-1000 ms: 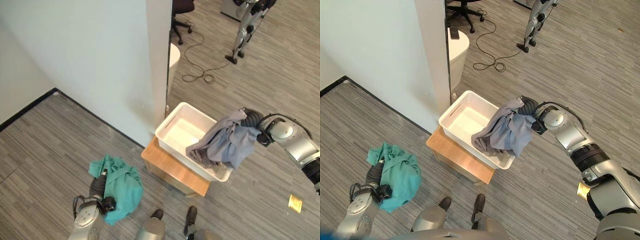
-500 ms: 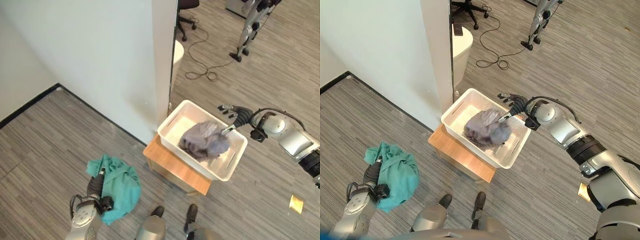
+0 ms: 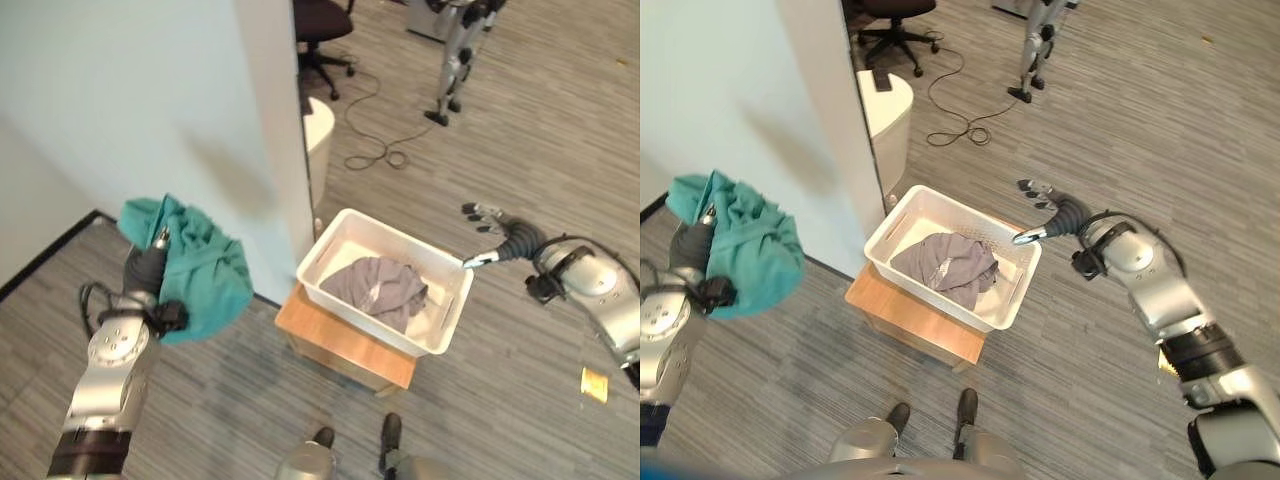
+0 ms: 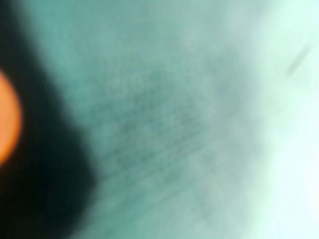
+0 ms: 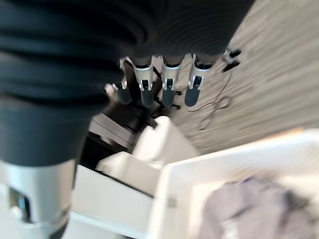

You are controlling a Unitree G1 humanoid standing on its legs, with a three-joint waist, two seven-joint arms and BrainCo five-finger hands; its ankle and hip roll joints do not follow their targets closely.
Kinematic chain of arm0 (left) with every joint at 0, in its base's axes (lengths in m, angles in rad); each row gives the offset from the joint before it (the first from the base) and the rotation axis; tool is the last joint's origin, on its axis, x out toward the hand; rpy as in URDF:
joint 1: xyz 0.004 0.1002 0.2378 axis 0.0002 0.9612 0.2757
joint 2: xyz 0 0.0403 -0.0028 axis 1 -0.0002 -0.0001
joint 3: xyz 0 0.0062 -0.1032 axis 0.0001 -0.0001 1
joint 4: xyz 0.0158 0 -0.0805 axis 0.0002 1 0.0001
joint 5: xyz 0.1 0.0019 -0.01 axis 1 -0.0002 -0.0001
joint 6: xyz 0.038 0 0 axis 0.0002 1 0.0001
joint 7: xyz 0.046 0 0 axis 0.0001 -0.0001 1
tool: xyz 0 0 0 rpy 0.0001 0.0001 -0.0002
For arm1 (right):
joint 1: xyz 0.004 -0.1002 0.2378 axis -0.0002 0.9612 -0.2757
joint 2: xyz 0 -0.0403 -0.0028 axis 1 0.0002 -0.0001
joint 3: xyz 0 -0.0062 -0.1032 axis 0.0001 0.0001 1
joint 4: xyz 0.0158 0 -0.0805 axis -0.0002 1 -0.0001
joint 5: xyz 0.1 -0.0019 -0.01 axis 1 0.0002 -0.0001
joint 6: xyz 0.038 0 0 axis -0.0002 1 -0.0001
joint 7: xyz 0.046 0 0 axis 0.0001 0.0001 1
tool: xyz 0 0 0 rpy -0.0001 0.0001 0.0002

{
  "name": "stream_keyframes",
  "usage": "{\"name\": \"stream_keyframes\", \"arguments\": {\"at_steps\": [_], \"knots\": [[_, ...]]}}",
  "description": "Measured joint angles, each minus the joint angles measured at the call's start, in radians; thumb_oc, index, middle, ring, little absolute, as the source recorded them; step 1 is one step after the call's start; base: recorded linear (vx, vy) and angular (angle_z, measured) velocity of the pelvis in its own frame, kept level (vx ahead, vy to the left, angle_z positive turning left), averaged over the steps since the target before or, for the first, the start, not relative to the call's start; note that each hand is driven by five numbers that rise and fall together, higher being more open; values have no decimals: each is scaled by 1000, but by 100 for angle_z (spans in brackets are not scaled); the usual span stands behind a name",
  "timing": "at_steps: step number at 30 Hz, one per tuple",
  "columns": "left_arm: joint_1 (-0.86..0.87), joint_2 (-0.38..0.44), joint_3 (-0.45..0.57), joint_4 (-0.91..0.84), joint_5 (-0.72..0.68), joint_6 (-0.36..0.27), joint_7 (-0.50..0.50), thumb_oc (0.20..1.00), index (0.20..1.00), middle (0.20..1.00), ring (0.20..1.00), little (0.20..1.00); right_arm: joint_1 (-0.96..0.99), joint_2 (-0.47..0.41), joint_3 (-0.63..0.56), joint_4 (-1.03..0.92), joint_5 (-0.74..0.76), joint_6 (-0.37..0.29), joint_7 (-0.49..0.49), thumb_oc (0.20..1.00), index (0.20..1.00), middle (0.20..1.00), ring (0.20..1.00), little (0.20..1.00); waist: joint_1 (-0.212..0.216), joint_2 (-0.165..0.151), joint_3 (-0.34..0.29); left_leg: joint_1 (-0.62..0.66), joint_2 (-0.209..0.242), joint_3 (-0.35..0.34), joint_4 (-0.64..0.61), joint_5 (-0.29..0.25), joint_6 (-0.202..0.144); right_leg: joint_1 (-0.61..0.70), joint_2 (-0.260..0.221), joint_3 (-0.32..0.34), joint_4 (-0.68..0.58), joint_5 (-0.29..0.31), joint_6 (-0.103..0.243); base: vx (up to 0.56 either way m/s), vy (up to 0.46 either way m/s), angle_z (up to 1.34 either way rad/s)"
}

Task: Pick up bed clothes into laundry basket.

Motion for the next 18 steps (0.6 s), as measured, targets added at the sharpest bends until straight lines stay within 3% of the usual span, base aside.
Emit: {"name": "stream_keyframes", "arguments": {"at_steps": [2,4,7,10,13,18], "knots": [[-47,3,-50,-2,-1,2,-6,200,200,200,200,200,62,25,-35,-18,6,0,-11,1000,1000,1000,1000,1000,-49,16,-16,9,-1,6,-5,1,2,-1,0,7,0,0,0,27,26,-13],[-77,20,-80,-2,0,3,-18,200,200,200,200,200,120,92,-89,-30,27,-1,-29,1000,1000,1000,1000,1000,-68,26,-25,20,5,25,-15,2,4,-3,7,25,0,1,-1,3,24,-26],[-129,18,-112,20,0,6,-21,200,200,200,200,200,171,126,-122,-39,41,-2,-65,1000,1000,1000,1000,1000,-113,39,-32,34,9,51,-26,3,7,-4,13,54,0,6,-1,12,12,-29],[-206,-3,-148,161,-2,9,-16,200,200,200,200,200,202,135,-171,-57,50,-32,-115,1000,1000,1000,1000,1000,-182,48,-59,41,13,81,-47,3,13,-19,21,85,-4,5,1,41,7,-30],[-231,-4,-170,243,-11,22,0,200,200,200,200,200,220,142,-194,-55,50,-37,-136,1000,1000,1000,1000,1000,-213,49,-63,48,21,103,-59,5,15,-22,30,102,-2,7,0,7,12,-27],[-289,4,-198,341,-29,37,20,200,200,200,200,200,287,144,-239,-58,50,-45,-172,1000,1000,1000,1000,1000,-219,44,-76,30,26,125,-63,6,16,-52,37,119,0,22,-1,-26,-7,-12]]}}
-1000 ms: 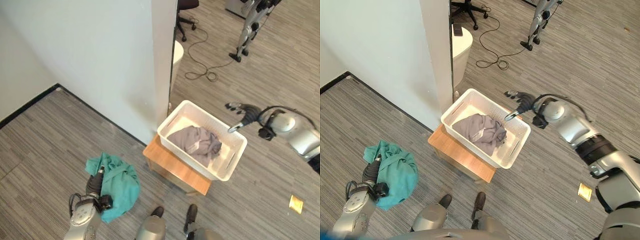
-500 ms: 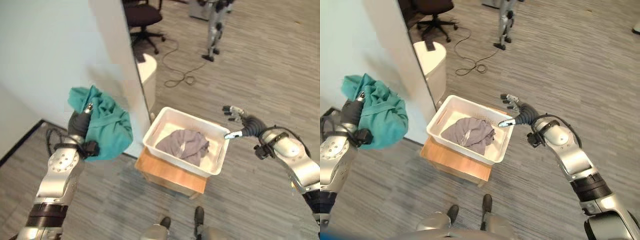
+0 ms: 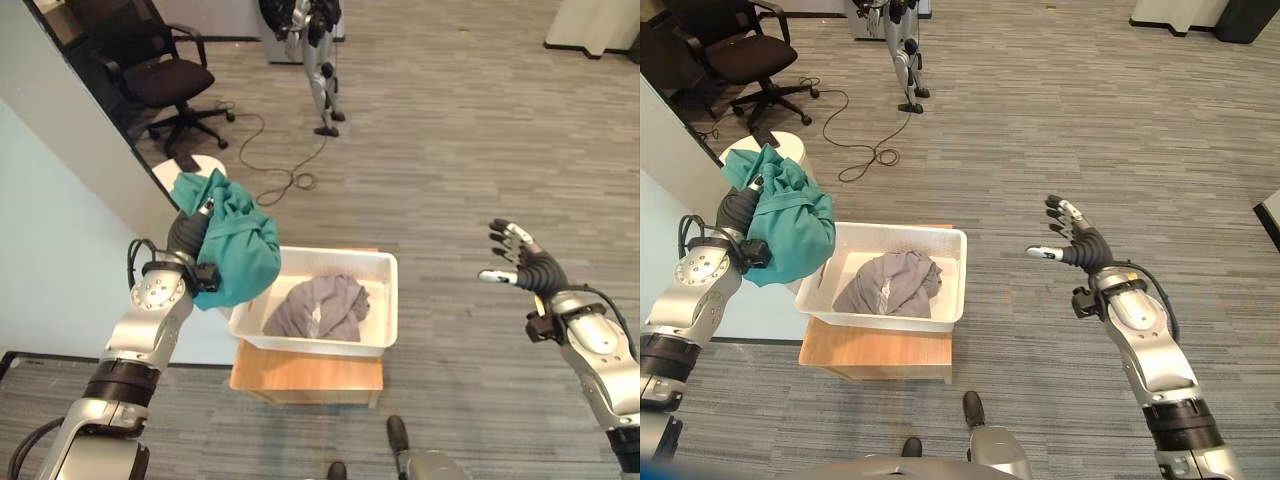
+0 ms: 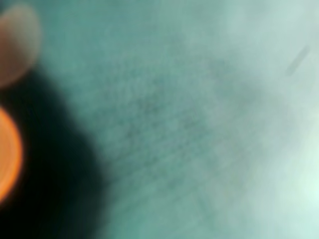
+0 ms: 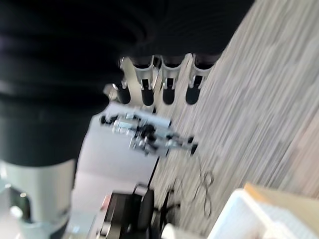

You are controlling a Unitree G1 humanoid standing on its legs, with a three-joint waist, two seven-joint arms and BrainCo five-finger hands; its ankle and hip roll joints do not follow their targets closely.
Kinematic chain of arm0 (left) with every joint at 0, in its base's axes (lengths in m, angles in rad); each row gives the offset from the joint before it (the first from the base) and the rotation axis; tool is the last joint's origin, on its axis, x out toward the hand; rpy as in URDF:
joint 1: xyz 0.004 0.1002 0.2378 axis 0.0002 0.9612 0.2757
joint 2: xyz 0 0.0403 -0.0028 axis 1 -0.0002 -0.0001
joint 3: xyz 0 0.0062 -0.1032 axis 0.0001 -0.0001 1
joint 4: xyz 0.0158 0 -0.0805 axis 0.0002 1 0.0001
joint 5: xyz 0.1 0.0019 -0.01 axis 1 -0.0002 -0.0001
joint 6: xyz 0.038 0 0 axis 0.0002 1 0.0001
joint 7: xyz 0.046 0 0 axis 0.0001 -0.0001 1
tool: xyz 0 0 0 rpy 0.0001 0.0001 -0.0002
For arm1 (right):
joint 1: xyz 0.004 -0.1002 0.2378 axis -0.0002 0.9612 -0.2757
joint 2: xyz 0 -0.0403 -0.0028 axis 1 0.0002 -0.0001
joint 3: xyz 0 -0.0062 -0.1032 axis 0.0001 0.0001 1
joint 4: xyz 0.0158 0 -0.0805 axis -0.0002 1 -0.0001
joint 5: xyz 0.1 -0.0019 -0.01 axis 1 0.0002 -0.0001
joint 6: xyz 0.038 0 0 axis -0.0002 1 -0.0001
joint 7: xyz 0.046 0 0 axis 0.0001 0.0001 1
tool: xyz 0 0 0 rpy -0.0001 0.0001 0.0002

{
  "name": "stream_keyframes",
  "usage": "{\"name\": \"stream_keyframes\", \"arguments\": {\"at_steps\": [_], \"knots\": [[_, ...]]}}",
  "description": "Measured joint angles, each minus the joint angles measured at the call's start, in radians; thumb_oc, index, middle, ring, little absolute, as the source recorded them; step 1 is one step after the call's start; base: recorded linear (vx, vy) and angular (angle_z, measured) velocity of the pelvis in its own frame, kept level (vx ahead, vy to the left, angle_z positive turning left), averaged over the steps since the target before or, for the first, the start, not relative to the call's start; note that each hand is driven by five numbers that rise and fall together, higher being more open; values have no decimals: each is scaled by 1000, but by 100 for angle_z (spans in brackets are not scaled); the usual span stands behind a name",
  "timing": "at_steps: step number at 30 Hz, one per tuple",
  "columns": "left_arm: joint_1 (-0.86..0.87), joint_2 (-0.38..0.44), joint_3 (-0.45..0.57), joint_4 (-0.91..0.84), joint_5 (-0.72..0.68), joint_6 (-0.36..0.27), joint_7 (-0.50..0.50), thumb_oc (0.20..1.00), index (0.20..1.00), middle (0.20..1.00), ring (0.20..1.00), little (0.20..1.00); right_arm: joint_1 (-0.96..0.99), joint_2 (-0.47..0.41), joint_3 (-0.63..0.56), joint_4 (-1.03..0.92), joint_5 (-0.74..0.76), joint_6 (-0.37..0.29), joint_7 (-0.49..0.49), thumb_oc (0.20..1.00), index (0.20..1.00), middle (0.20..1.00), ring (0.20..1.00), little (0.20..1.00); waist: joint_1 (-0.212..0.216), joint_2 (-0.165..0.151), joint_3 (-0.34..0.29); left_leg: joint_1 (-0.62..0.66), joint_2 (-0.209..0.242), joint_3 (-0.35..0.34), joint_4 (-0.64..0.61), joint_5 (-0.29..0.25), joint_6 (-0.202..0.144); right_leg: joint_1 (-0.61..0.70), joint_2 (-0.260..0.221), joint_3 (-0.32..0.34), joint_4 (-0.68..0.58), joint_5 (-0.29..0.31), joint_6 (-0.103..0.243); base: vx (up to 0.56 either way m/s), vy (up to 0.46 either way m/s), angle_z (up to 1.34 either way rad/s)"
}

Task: Pick up bed clothes into laundry basket.

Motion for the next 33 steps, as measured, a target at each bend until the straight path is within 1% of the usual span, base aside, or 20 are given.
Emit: {"name": "stream_keyframes", "arguments": {"at_steps": [1,3,4,5,6,8,9,10,11,12,14,16,18,21,22,26,28,30,33], "knots": [[-11,4,-9,23,1,0,2,200,200,200,200,200,10,1,-1,-1,0,-3,-2,1000,1000,1000,1000,1000,-11,-4,-2,-5,0,7,0,0,0,-7,3,10,0,3,0,-26,-10,-10],[-72,41,-53,114,4,6,2,200,200,200,200,200,50,12,-7,-4,0,-19,-2,1000,1000,1000,1000,1000,-16,-17,-8,-32,-1,9,1,0,0,-34,2,14,0,7,0,-8,-8,-8],[-87,51,-53,147,7,10,5,200,200,200,200,200,66,16,-7,-4,0,-19,-2,1000,1000,1000,1000,1000,-17,-22,-8,-39,-1,12,0,1,0,-43,2,16,0,9,0,-11,-12,-14],[-89,54,-53,162,8,14,12,200,200,200,200,200,80,16,-8,-4,0,-19,-3,1000,1000,1000,1000,1000,-23,-25,-9,-45,-1,15,0,1,0,-50,3,19,0,10,-1,-42,-14,-8],[-94,55,-60,179,11,13,15,200,200,200,200,200,100,18,-8,-5,0,-20,-4,1000,1000,1000,1000,1000,-38,-32,-7,-51,-1,16,1,2,1,-54,3,19,0,12,-1,-38,-6,-3],[-96,55,-74,195,19,14,13,200,200,200,200,200,114,20,-9,-10,0,-21,-5,1000,1000,1000,1000,1000,-45,-41,-2,-63,0,19,1,2,0,-62,4,22,0,12,-1,-69,-5,-5],[-113,56,-93,215,43,18,11,222,222,222,222,222,121,21,-9,-20,0,-21,-7,1000,1000,1000,1000,1000,-48,-56,5,-82,-3,22,2,4,1,-87,3,26,0,22,2,-69,-11,-8],[-132,56,-111,236,51,18,5,385,385,385,385,385,128,25,-9,-21,0,-23,-9,1000,1000,1000,1000,1000,-51,-68,13,-89,-5,28,3,7,0,-97,3,28,1,27,4,-44,-21,-8],[-147,57,-121,258,52,19,-3,1000,1000,1000,1000,1000,131,32,-8,-22,0,-23,-9,1000,1000,1000,1000,1000,-49,-76,16,-101,-5,32,5,7,-1,-107,3,32,1,30,3,10,-15,-13],[-167,71,-145,302,58,27,-9,1000,1000,1000,1000,1000,122,53,-5,-25,0,-23,-9,1000,1000,1000,1000,1000,-46,-93,29,-109,-6,36,3,8,-2,-121,3,38,1,35,3,10,-14,-13],[-168,81,-171,310,90,45,-18,1000,1000,1000,1000,1000,131,57,-6,-24,0,-23,-11,1000,1000,1000,1000,1000,-48,-101,35,-113,-5,37,3,8,-2,-124,3,39,0,35,4,13,-5,-5],[-178,92,-188,307,121,45,-25,1000,1000,1000,1000,1000,141,57,-6,-24,0,-23,-13,1000,1000,1000,1000,1000,-45,-106,45,-115,-3,34,4,8,-2,-124,4,35,0,33,5,29,-3,5],[-184,100,-189,305,125,45,-29,1000,1000,1000,1000,1000,141,58,-6,-24,0,-23,-13,1000,1000,1000,1000,1000,-42,-105,53,-114,-3,32,3,8,-2,-123,4,32,0,32,6,43,0,5],[-203,145,-199,286,132,45,-43,1000,1000,1000,1000,1000,144,59,-8,-24,-2,-24,-13,1000,1000,1000,1000,1000,-41,-103,68,-113,-1,25,2,9,-2,-120,3,22,0,32,6,40,2,8],[-217,156,-200,279,148,43,-45,1000,1000,1000,1000,1000,148,59,-8,-24,-3,-24,-13,1000,1000,1000,1000,1000,-40,-97,73,-109,-1,17,2,9,-2,-114,3,17,0,32,6,27,9,13],[-247,161,-219,261,159,43,-45,1000,1000,1000,1000,1000,148,59,-9,-25,-3,-28,-12,1000,1000,1000,1000,1000,-36,-85,84,-95,-1,10,-4,9,-2,-99,0,10,0,30,8,21,8,8],[-248,164,-220,207,159,41,-45,1000,1000,1000,1000,1000,149,59,-8,-24,-3,-31,-9,1000,1000,1000,1000,1000,-35,-75,90,-84,-3,1,-16,16,-1,-89,-5,-2,0,24,7,6,3,11],[-248,168,-220,172,159,41,-45,1000,1000,1000,1000,1000,146,59,-9,-24,-3,-32,-8,1000,1000,1000,1000,1000,-32,-73,91,-83,-3,-1,-15,16,-1,-87,-6,-3,0,23,8,16,-2,6],[-240,173,-219,96,159,35,-46,1000,1000,1000,1000,1000,140,59,-10,-24,-10,-32,-7,1000,1000,1000,1000,1000,-17,-67,94,-78,-3,-10,-15,17,-1,-79,-7,-11,0,19,6,26,0,8]]}}
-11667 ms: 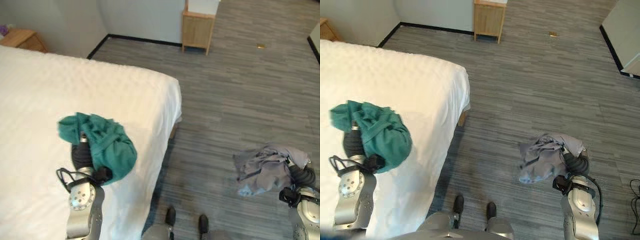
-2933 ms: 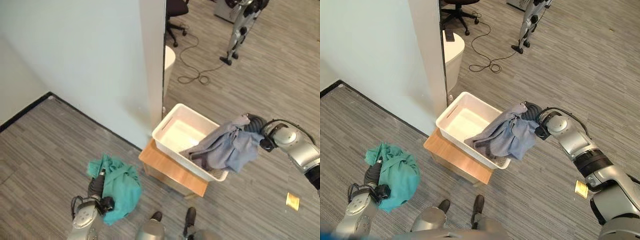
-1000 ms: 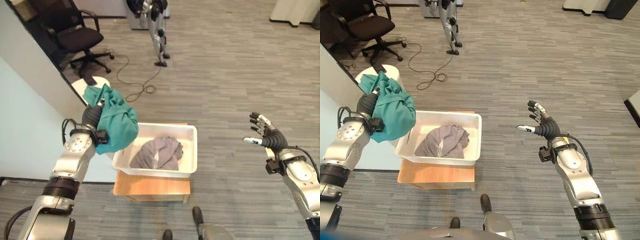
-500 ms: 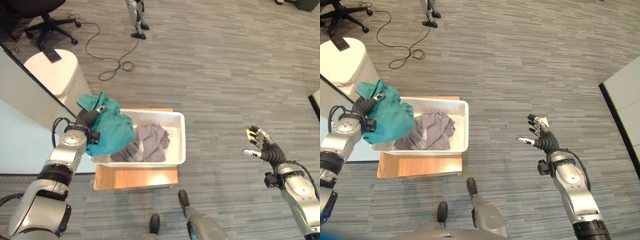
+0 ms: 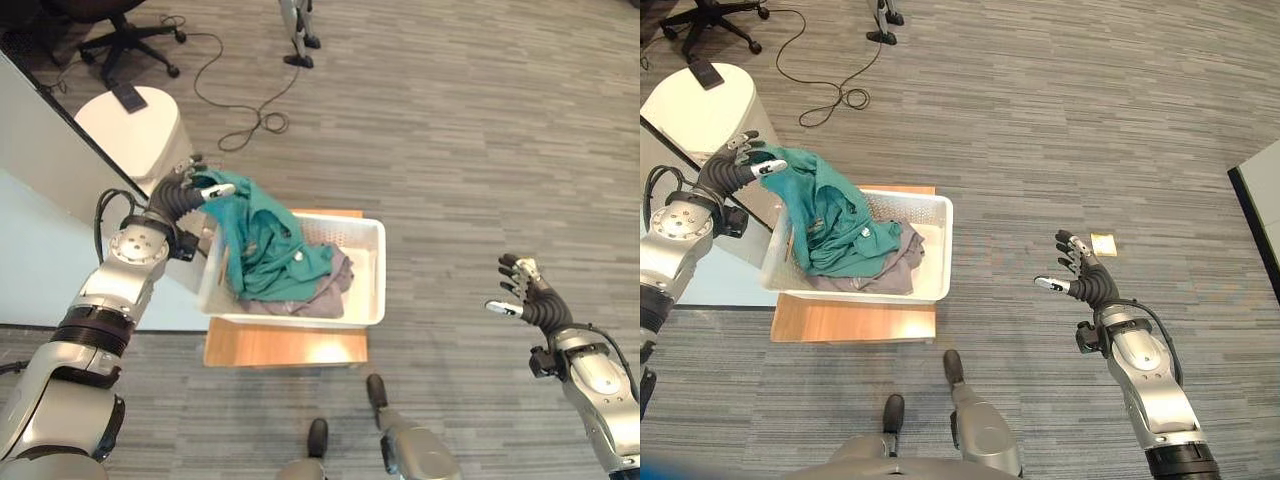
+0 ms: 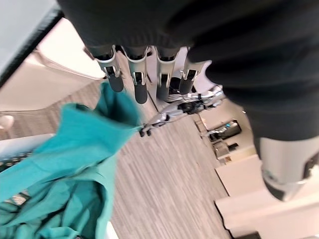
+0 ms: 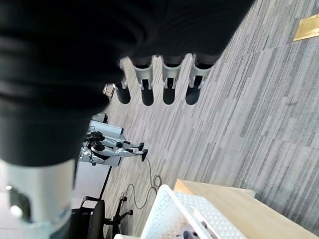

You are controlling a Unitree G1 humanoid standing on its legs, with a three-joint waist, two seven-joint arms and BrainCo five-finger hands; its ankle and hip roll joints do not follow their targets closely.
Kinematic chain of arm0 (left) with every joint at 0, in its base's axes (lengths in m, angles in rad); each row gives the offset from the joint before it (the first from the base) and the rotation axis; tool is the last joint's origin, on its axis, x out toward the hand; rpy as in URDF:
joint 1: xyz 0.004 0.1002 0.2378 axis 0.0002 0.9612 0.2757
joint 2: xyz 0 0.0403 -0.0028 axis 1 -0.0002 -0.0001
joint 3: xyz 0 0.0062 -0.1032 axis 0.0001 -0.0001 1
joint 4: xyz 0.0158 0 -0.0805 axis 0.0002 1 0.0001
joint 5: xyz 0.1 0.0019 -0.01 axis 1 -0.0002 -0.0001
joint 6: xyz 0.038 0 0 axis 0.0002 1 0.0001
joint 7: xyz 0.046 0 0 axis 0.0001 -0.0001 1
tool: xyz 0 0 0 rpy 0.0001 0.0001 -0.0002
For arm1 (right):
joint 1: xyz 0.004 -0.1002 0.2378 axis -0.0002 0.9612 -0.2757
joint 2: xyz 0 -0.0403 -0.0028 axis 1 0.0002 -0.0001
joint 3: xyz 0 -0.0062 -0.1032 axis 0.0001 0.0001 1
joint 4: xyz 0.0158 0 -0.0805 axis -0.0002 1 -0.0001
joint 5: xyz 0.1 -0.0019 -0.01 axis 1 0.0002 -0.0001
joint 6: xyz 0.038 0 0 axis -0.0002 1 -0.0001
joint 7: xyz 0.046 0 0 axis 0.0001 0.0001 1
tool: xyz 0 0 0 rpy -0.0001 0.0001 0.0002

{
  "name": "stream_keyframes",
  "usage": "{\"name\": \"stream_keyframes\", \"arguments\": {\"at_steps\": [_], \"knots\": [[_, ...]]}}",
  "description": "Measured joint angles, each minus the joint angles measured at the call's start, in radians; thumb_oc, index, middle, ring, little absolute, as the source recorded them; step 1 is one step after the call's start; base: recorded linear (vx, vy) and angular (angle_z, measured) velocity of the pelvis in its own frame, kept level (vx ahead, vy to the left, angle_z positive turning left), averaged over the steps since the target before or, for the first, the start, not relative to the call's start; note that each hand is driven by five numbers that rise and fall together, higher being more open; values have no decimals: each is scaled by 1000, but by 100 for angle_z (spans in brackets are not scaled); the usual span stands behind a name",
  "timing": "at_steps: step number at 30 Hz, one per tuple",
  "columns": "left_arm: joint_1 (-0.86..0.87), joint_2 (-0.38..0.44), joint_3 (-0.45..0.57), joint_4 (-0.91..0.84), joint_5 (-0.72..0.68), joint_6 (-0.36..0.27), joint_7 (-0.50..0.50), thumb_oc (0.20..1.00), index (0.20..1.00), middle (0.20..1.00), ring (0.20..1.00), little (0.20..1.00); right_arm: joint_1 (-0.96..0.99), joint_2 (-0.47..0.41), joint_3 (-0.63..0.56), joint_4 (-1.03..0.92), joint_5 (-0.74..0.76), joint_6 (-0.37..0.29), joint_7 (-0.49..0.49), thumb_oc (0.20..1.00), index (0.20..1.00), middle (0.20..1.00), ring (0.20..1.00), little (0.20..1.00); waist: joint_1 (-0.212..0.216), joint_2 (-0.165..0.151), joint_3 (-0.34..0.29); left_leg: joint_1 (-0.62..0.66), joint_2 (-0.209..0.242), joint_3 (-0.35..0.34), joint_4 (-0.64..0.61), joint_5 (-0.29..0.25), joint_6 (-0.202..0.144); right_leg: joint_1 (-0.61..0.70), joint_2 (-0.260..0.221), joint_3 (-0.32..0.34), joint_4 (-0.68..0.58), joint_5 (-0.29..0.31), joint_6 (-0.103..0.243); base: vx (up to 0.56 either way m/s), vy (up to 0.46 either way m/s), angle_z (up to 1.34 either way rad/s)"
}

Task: Pick up bed clothes into laundry basket.

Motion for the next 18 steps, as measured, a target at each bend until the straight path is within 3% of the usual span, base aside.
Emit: {"name": "stream_keyframes", "arguments": {"at_steps": [5,8,12,13,14,16,18], "knots": [[84,1,18,-126,-5,-25,-5,1000,1000,1000,1000,1000,-42,0,1,10,-2,0,4,1000,1000,1000,1000,1000,4,15,6,35,1,-31,0,0,0,50,-5,-27,1,-10,-7,16,14,18],[207,7,74,-182,-12,-27,-16,1000,1000,1000,1000,1000,-93,2,3,34,-8,4,5,1000,1000,1000,1000,1000,36,35,6,66,2,-54,1,-1,-1,93,-10,-49,1,-22,-5,-14,0,20],[374,76,135,-348,-12,-29,-56,1000,1000,1000,1000,1000,-115,6,2,35,-10,6,7,1000,1000,1000,1000,1000,68,61,-1,84,3,-69,2,0,-1,111,-9,-64,0,-28,-12,7,-17,16],[425,71,188,-370,-13,-27,-61,1000,1000,1000,1000,1000,-115,12,6,34,-12,13,13,1000,1000,1000,1000,1000,93,75,-8,87,5,-73,1,-1,-2,117,-10,-74,0,-32,-12,-27,-7,19],[504,44,299,-401,-19,-38,-61,1000,1000,1000,1000,1000,-106,14,2,31,-12,13,21,1000,1000,1000,1000,1000,95,85,-11,99,4,-83,1,-1,-2,131,-10,-79,0,-35,-13,-6,8,19],[575,4,406,-426,-44,-40,-58,1000,1000,1000,1000,1000,-104,17,-1,32,-21,16,27,1000,1000,1000,1000,1000,110,95,-22,98,3,-91,1,-3,-3,137,-14,-83,0,-41,-10,-9,16,11],[607,-44,449,-435,-51,-48,-42,1000,1000,1000,1000,1000,-81,17,-23,37,-44,18,26,1000,1000,1000,1000,1000,117,106,-34,99,-2,-97,2,-2,-3,145,-20,-93,0,-46,-5,9,10,14]]}}
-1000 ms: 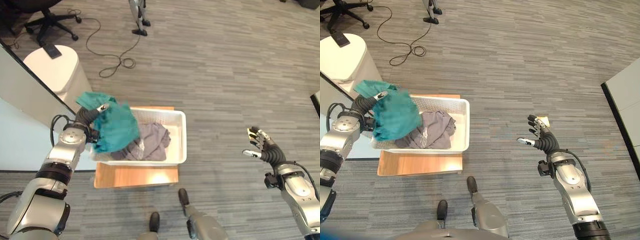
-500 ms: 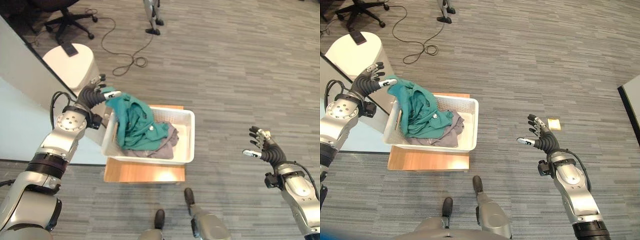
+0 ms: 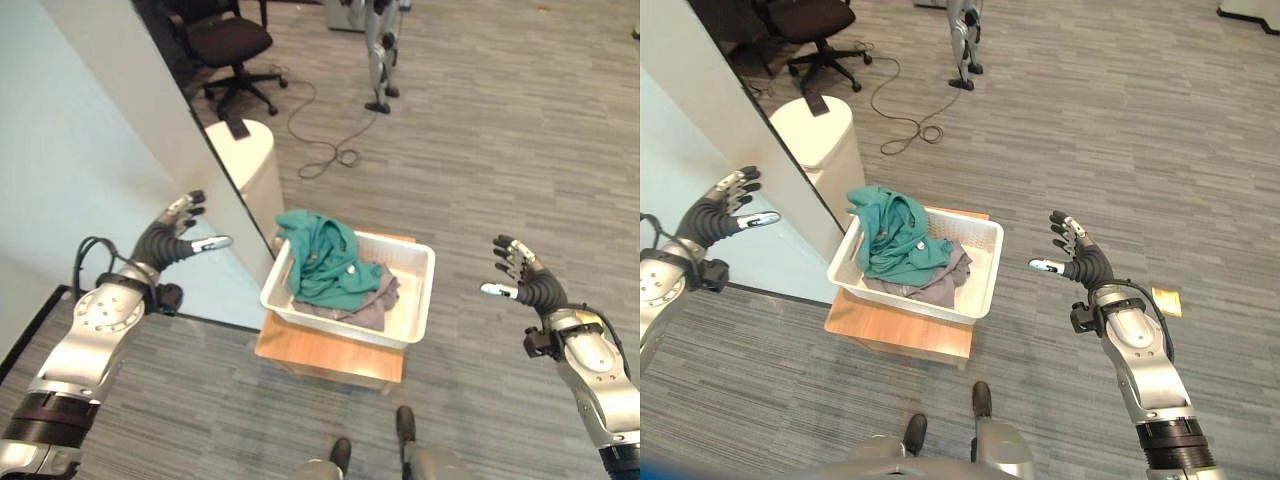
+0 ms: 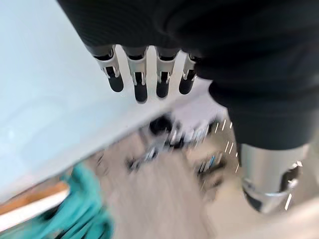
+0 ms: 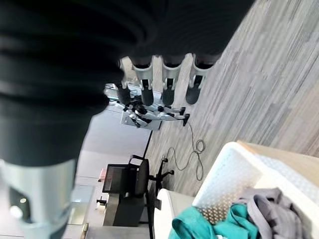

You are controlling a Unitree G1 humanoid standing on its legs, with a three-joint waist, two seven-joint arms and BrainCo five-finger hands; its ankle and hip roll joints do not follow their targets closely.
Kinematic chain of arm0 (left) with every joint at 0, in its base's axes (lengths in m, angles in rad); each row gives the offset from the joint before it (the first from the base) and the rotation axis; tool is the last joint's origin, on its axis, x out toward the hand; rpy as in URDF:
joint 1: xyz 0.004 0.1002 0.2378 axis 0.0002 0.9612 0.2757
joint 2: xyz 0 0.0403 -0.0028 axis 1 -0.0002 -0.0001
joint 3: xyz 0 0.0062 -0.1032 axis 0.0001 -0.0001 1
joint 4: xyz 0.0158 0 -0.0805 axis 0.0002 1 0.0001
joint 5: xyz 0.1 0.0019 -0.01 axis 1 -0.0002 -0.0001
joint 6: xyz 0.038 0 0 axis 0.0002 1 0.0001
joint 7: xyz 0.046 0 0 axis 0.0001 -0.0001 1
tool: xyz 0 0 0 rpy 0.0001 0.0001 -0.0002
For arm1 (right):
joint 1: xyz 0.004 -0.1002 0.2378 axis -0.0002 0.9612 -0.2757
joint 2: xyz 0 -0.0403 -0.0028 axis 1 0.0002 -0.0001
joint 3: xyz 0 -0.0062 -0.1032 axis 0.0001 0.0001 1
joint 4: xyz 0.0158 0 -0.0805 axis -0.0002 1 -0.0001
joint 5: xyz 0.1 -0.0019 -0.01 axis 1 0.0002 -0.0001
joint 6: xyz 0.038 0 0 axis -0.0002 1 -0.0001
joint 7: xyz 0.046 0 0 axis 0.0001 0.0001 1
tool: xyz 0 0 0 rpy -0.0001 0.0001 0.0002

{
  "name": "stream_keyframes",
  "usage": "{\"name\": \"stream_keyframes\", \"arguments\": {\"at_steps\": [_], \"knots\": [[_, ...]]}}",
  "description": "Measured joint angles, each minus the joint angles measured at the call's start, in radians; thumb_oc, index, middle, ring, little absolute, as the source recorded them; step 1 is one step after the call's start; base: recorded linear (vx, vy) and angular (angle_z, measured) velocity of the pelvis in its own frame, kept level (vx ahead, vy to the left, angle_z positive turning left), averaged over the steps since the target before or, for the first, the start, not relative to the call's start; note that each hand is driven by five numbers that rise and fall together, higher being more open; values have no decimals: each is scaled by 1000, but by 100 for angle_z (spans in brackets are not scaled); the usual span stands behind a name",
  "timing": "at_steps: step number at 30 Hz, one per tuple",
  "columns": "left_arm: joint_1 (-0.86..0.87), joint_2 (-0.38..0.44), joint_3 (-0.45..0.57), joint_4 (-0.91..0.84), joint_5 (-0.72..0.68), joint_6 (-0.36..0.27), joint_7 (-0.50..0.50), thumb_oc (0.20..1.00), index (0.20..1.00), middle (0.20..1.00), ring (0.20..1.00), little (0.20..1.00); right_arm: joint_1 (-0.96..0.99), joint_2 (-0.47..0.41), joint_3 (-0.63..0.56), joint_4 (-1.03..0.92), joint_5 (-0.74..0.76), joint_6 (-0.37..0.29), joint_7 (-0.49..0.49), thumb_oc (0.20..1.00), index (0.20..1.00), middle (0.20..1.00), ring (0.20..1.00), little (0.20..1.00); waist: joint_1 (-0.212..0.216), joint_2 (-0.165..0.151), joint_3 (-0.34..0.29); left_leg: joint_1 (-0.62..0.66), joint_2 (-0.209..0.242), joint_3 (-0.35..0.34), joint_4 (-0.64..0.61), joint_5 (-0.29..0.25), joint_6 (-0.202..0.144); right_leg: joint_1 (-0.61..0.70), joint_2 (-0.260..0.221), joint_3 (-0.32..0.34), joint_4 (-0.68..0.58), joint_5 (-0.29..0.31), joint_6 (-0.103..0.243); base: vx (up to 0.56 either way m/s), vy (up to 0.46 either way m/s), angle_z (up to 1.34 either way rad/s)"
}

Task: Pick up bed clothes into laundry basket.

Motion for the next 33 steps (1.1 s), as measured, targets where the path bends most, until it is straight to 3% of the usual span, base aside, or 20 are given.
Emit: {"name": "stream_keyframes", "arguments": {"at_steps": [4,10,12,15,18,19,21,22,28,31,33], "knots": [[80,-66,60,-13,0,-8,11,1000,1000,1000,1000,1000,9,14,-23,0,-6,2,0,1000,1000,1000,1000,1000,7,9,-36,-5,-4,-20,5,3,5,2,-6,-12,0,-2,1,-34,-13,10],[209,-267,223,-70,1,-13,62,1000,1000,1000,1000,1000,-2,7,-23,42,-74,13,0,1000,1000,1000,1000,1000,49,4,-56,-19,-5,-25,17,-1,-1,-4,-4,-17,-1,-6,1,21,-20,3],[261,-346,236,-99,0,-14,78,1000,1000,1000,1000,1000,-10,-37,-17,82,-124,35,1,1000,1000,1000,1000,1000,81,-6,-64,-21,-3,-27,18,-5,-6,-6,-3,-19,-1,-11,0,-51,-47,7],[347,-427,240,-107,0,-11,80,1000,1000,1000,1000,1000,-78,-150,16,180,-167,45,3,1000,1000,1000,1000,1000,132,-47,-75,-76,-7,-58,43,-3,-5,-36,-6,-55,-1,-9,-3,-95,-79,26],[370,-450,225,-86,-17,-9,80,1000,1000,1000,1000,1000,-201,-262,103,318,-199,60,0,1000,1000,1000,1000,1000,181,-88,-66,-132,-14,-95,82,-8,-14,-59,-8,-91,-2,-9,-2,-104,-76,39],[386,-451,213,-71,-39,-8,81,1000,1000,1000,1000,1000,-286,-286,130,396,-205,65,-16,1000,1000,1000,1000,1000,217,-117,-64,-173,-15,-111,96,-7,-27,-89,-7,-109,-3,-5,-8,-101,-55,37],[376,-451,195,-55,-41,-1,80,1000,1000,1000,1000,1000,-386,-341,203,476,-224,69,-22,1000,1000,1000,1000,1000,237,-134,-49,-206,-18,-126,118,-10,-33,-116,-8,-120,-5,-2,-5,-58,-35,31],[392,-454,189,-35,-42,5,80,1000,1000,1000,1000,1000,-480,-352,241,532,-245,70,-32,1000,1000,1000,1000,1000,283,-152,-36,-242,-18,-140,129,-7,-41,-138,-6,-135,-2,5,-10,-46,-20,26],[410,-444,168,-23,-76,24,76,1000,1000,1000,1000,1000,-791,-382,514,655,-385,62,-41,1000,1000,1000,1000,1000,380,-178,56,-320,-26,-186,192,-21,-63,-175,0,-180,-2,10,-14,-47,-12,24],[408,-427,133,-19,-79,25,70,1000,1000,1000,1000,1000,-914,-392,667,684,-498,55,-25,1000,1000,1000,1000,1000,412,-190,92,-351,-31,-196,212,-23,-67,-192,0,-190,-1,14,-17,-30,-22,16],[404,-427,127,-19,-79,26,66,1000,1000,1000,1000,1000,-945,-394,702,683,-560,36,-12,1000,1000,1000,1000,1000,414,-191,109,-358,-36,-210,217,-24,-68,-192,-3,-199,-1,14,-17,-18,-11,17]]}}
